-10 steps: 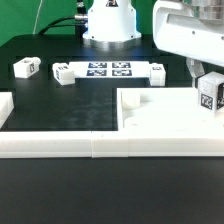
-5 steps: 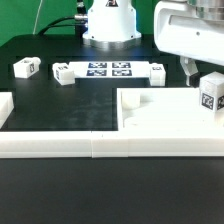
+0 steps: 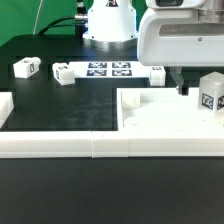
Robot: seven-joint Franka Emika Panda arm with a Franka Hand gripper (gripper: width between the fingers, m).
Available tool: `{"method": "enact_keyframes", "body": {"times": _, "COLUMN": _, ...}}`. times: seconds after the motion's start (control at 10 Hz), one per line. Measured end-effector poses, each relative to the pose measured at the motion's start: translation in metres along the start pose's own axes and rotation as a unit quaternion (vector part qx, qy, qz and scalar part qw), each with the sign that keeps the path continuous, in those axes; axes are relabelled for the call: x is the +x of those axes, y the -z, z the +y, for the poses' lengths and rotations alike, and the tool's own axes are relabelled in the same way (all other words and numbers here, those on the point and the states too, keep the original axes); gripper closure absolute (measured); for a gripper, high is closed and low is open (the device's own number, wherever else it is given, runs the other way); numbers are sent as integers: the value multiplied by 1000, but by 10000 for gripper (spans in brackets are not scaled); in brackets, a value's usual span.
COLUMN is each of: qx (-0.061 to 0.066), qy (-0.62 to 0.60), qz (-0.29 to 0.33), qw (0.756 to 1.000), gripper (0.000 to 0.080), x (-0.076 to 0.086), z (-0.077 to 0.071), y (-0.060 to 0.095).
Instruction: Assemble one leg
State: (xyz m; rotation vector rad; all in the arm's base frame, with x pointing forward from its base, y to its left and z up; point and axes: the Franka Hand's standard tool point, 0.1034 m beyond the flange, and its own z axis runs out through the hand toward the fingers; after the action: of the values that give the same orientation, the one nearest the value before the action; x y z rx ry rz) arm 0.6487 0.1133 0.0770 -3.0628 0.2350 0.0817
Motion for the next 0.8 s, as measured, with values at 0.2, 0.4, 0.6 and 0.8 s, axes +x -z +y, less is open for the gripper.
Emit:
{"method": "enact_keyframes", "body": {"times": 0.2, "qx": -1, "qy": 87, "qz": 1, "qw": 996, "gripper": 150, "x": 0, "z": -3, "y": 0}}
{"method": "enact_keyframes", "body": {"times": 0.4, "qx": -6, "qy": 166, "qz": 3, "qw": 986, "gripper": 150, "x": 0, "z": -4, "y": 2}}
{"method": "enact_keyframes", "body": {"times": 0.6, "qx": -6, "qy": 196, "qz": 2, "qw": 981, "gripper": 274, "x": 0, "z": -3, "y": 1}}
{"method": "enact_keyframes", "body": {"times": 0.8, "qx": -6, "qy": 194, "qz": 2, "qw": 981, "gripper": 412, "x": 0, "z": -3, "y": 1}}
